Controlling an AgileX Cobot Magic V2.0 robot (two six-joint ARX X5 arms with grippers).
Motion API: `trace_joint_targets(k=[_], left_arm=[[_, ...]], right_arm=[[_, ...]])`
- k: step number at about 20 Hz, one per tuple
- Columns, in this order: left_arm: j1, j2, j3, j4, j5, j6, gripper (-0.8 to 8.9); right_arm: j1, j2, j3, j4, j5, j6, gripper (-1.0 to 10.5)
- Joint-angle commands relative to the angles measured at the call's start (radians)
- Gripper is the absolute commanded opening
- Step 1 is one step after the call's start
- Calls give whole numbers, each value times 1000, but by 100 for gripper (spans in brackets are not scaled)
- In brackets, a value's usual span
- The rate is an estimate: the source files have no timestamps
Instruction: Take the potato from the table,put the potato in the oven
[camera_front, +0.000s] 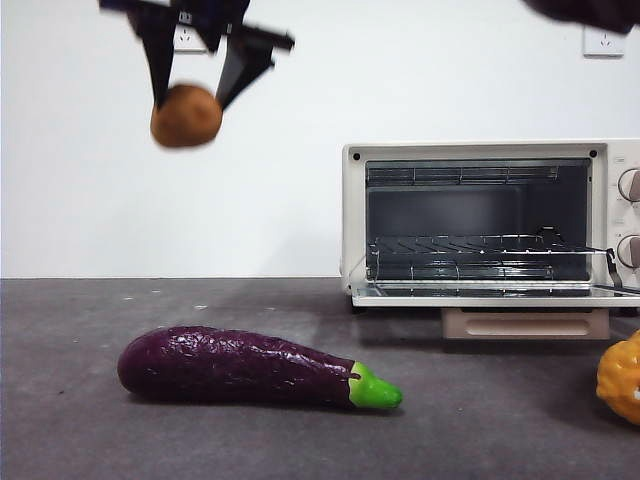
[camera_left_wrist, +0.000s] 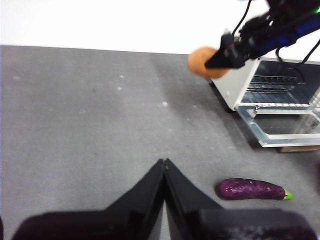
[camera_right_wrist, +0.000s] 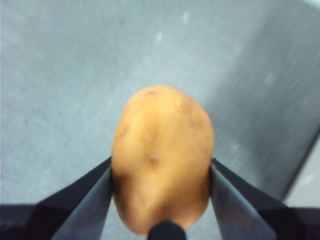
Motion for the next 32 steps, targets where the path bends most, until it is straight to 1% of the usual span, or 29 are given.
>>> trace_joint_targets(k=[1, 3, 6, 7, 8, 10, 11, 16, 17, 19, 21, 25, 29, 32], left_arm=[[0, -5, -13, 3, 13, -55, -5], [-1, -5, -26, 3, 20, -84, -5], [0, -5, -57, 3, 45, -115, -5], [0, -5, -71, 3, 58, -122, -5], [0, -5, -85, 3, 71, -129, -5], [0, -3, -127, 3, 89, -152, -5], [0, -3, -148, 3, 93, -158, -5], [-1, 0, -275, 3, 93, -204, -6], [-1, 1, -293, 4, 94, -213, -6], [-2, 19, -301, 6, 103, -229, -6], [-2, 33, -296, 66, 119, -202, -6], [-3, 63, -296, 266, 123, -74, -6], [-3, 134, -296, 380, 127, 19, -7], [-3, 211, -296, 442, 168, 73, -7]], right_arm=[[8, -74, 79, -26, 73, -57, 123], [10, -116, 79, -27, 129, -59, 123], [11, -178, 76, -27, 180, -108, 123], [11, -198, 73, -28, 203, -106, 123], [11, -213, 73, -28, 231, -108, 123], [11, -242, 73, -29, 313, -111, 123], [11, -254, 72, -29, 321, -109, 123], [10, -330, 31, -29, 310, -109, 123], [10, -348, 8, -29, 308, -110, 123], [10, -414, -112, -29, 307, -138, 123], [8, -496, -264, -29, 313, -166, 123], [-25, -711, -565, -29, 330, -213, 123], [-121, -986, -859, -28, 328, -195, 123], [-211, -1188, -1057, -28, 300, -212, 123]])
